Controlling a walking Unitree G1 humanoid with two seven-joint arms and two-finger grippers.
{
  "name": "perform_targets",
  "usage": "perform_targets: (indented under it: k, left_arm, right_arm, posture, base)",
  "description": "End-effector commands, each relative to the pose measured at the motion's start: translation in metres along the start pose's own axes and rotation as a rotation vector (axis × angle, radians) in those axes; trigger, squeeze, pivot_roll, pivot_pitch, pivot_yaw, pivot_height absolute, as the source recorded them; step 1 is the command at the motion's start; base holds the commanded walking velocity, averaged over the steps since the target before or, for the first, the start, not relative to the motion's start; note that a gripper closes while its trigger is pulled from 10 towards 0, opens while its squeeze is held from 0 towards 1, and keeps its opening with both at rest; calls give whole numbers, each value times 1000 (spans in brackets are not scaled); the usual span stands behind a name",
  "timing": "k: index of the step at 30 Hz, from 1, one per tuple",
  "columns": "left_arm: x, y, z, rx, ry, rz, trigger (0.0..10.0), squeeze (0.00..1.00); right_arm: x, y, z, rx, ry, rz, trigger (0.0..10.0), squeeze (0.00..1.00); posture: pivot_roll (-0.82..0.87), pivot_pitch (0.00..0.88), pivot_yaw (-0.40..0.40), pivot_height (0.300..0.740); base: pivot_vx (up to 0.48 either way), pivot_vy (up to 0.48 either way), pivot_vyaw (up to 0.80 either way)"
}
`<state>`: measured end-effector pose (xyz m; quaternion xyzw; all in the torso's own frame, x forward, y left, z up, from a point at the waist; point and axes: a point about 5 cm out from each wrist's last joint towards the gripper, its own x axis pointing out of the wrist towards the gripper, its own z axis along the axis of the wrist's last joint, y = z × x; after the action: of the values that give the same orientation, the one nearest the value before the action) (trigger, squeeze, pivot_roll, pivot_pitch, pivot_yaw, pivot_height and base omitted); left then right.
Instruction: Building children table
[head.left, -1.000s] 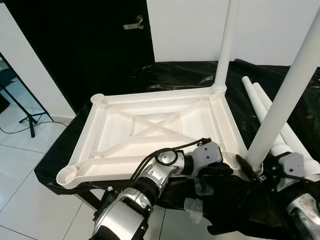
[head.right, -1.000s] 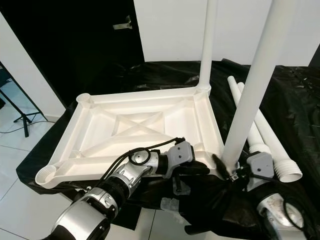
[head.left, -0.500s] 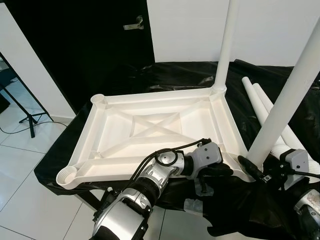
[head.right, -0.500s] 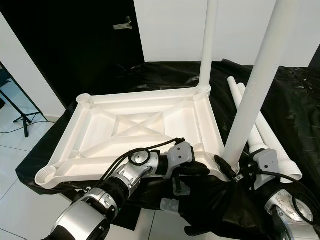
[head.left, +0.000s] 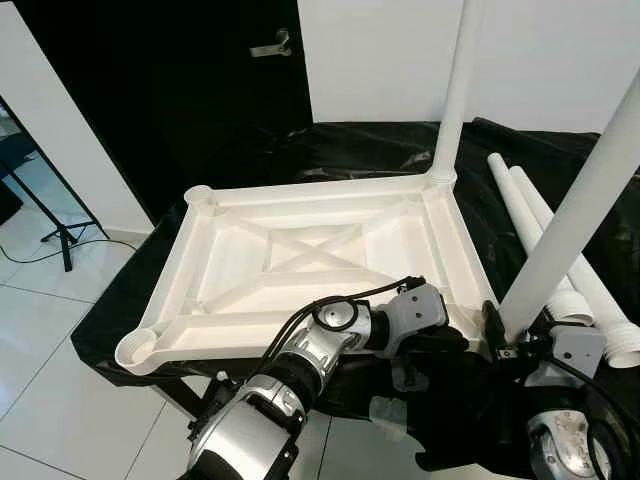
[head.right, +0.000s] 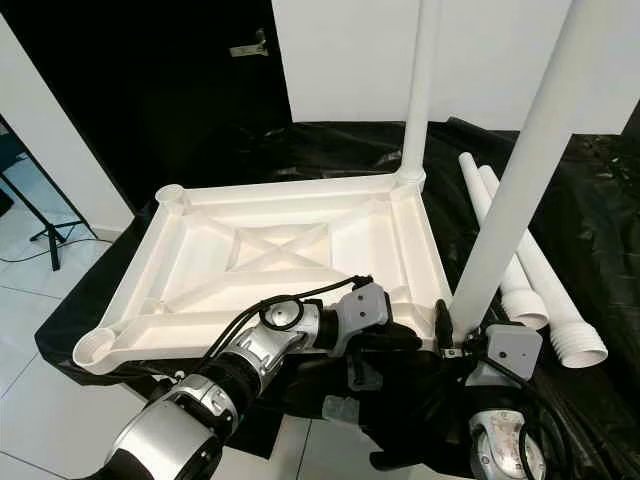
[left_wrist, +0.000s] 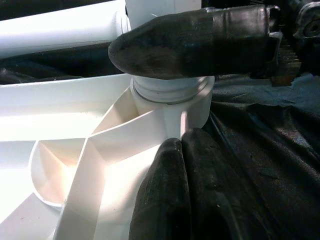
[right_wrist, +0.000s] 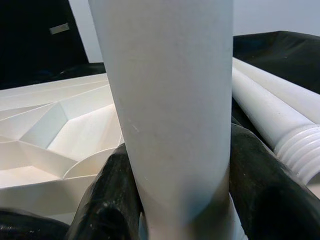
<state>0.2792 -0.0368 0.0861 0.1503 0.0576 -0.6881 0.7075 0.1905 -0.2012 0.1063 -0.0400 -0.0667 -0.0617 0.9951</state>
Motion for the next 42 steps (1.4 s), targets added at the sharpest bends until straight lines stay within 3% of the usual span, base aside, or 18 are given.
perform_targets:
  k: [1,2,3,4,7,8,9,10,15,23,24,26,27,32,42]
  left_arm:
    - [-2,-33,-60,-218,221,7,10000,0]
    - [-2,-33,-60,-217,220,5,10000,0]
    - [-2,-33,-60,-217,220,5,10000,0]
    - [-1,-33,-59,-216,220,5,10000,0]
    - [-2,-32,-59,-215,221,5,10000,0]
    - [-2,-32,-59,-214,222,5,10000,0]
    - [-2,-32,-59,-214,222,5,10000,0]
    - [-2,-32,-60,-214,222,5,10000,0]
    - [0,-33,-59,-209,222,-4,10000,0]
    - [-1,-34,-60,-211,224,-3,10000,0]
    - [-2,-34,-61,-211,226,-4,10000,0]
    - [-2,-34,-61,-210,227,-5,10000,0]
    - [-3,-34,-62,-210,228,-6,10000,0]
    - [-3,-33,-61,-205,232,-7,10000,0]
    - [-3,-34,-62,-205,232,-9,10000,0]
  right_arm:
    - [-4,-10,-8,1,49,-75,0,0]
    - [-4,-7,-8,14,48,-34,10000,0]
    - [-4,-7,-8,14,48,-34,10000,0]
    - [-3,-2,-7,21,42,24,10000,1000]
    - [0,9,-7,28,46,153,10000,1000]
    - [1,12,-7,6,47,230,10000,655]
    - [1,12,-7,6,47,230,10000,655]
    - [4,14,-6,-36,31,294,10000,0]
    - [18,-1,1,-118,-5,361,10000,0]
    - [22,-12,1,-158,33,462,10000,0]
    - [22,-15,1,-162,43,500,6235,0]
    - [22,-17,2,-164,49,525,6235,0]
    - [22,-20,2,-166,58,555,0,0]
    - [15,-23,-2,-166,118,680,0,0]
    - [10,-24,-10,-81,187,670,0,0]
  posture:
    - [25,0,72,740]
    - [22,0,74,740]
    - [22,0,74,740]
    - [18,0,77,740]
    - [14,0,79,740]
    - [9,0,82,740]
    - [9,0,82,740]
    - [8,0,85,740]
    - [7,0,84,740]
    - [6,0,90,740]
    - [4,0,94,740]
    - [4,0,94,740]
    - [2,0,96,740]
    - [1,0,98,740]
    - [3,0,97,740]
  base:
    - [0,0,0]
    - [0,0,0]
    - [0,0,0]
    - [0,0,0]
    - [0,0,0]
    - [0,0,0]
    - [0,0,0]
    - [0,0,0]
    - [0,0,0]
    - [0,0,0]
    - [0,0,0]
    - [0,0,0]
    - [0,0,0]
    - [0,0,0]
    - [0,0,0]
